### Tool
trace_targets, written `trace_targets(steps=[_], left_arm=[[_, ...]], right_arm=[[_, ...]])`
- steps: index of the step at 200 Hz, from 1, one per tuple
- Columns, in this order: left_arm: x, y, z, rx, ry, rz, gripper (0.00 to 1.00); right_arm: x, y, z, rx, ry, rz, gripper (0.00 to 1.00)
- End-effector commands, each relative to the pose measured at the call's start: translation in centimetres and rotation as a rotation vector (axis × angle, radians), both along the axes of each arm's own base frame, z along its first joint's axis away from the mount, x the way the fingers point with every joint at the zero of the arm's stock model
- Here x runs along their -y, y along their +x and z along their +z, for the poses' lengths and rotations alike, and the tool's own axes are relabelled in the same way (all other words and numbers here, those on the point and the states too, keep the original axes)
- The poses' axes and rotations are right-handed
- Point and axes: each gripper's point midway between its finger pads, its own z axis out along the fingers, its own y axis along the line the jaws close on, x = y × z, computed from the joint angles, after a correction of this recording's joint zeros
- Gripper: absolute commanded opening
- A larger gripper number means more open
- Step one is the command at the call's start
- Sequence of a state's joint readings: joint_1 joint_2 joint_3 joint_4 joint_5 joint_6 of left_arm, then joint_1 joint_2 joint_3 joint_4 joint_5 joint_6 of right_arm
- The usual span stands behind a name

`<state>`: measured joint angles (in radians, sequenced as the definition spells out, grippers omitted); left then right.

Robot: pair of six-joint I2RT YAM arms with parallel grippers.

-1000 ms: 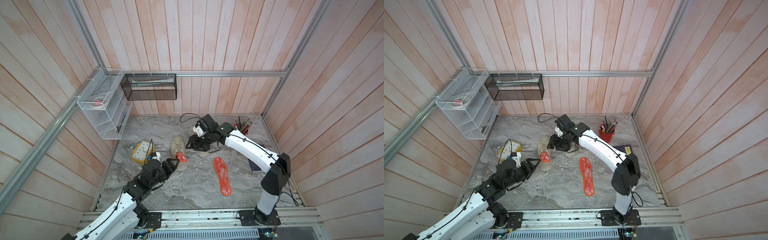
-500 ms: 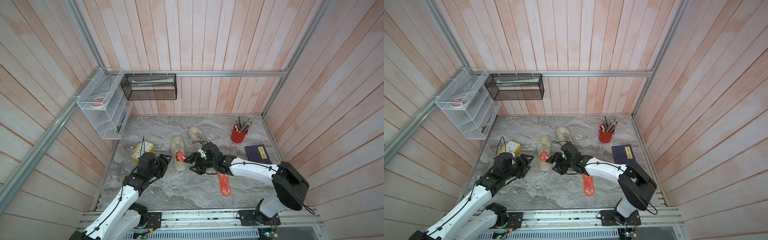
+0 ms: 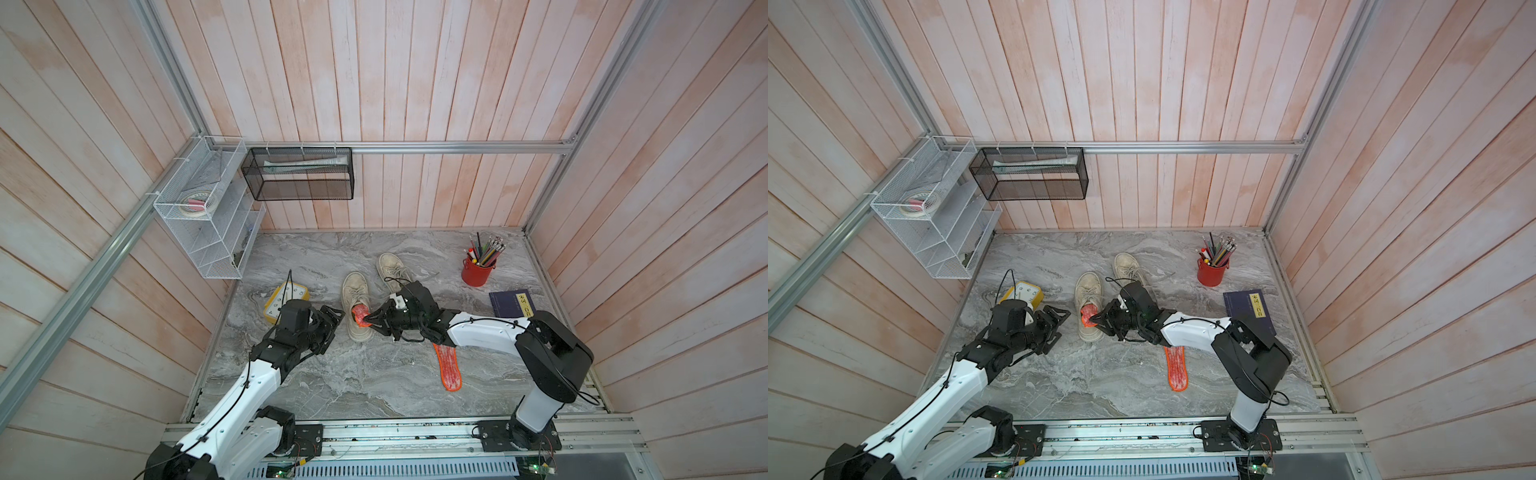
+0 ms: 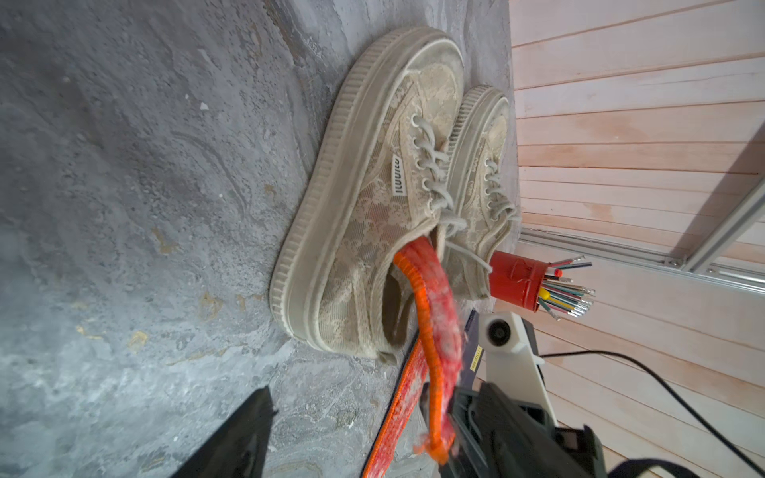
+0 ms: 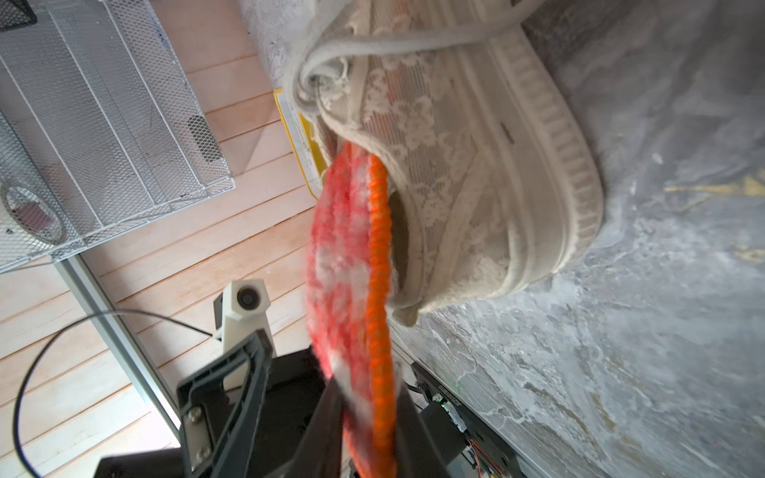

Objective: Remove the insole from the shoe

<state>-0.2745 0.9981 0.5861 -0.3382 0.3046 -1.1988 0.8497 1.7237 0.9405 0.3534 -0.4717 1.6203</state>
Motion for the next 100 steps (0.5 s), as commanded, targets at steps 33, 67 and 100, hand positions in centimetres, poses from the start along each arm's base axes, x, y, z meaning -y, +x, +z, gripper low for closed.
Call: trace_targets(steps=[33,67,100], left_arm=[[1.1,4.5,-0.2,0.040,0.196,-0.246,0.87],[1.5,8.4,-1.5,0.041,0.307,-0.323,0.90],[1.4,11.5,-3.6,0.025,0.403,-0.374,0.92]], right_arm=[[0.8,-1.3,0.5,0.029,-0.017,0.087,0.00],[0.5,-2.5,0.5,0.026,-0.035,0.190,0.00],[0.3,-2.8,1.5,0.064,-0.052,0.248,0.00]])
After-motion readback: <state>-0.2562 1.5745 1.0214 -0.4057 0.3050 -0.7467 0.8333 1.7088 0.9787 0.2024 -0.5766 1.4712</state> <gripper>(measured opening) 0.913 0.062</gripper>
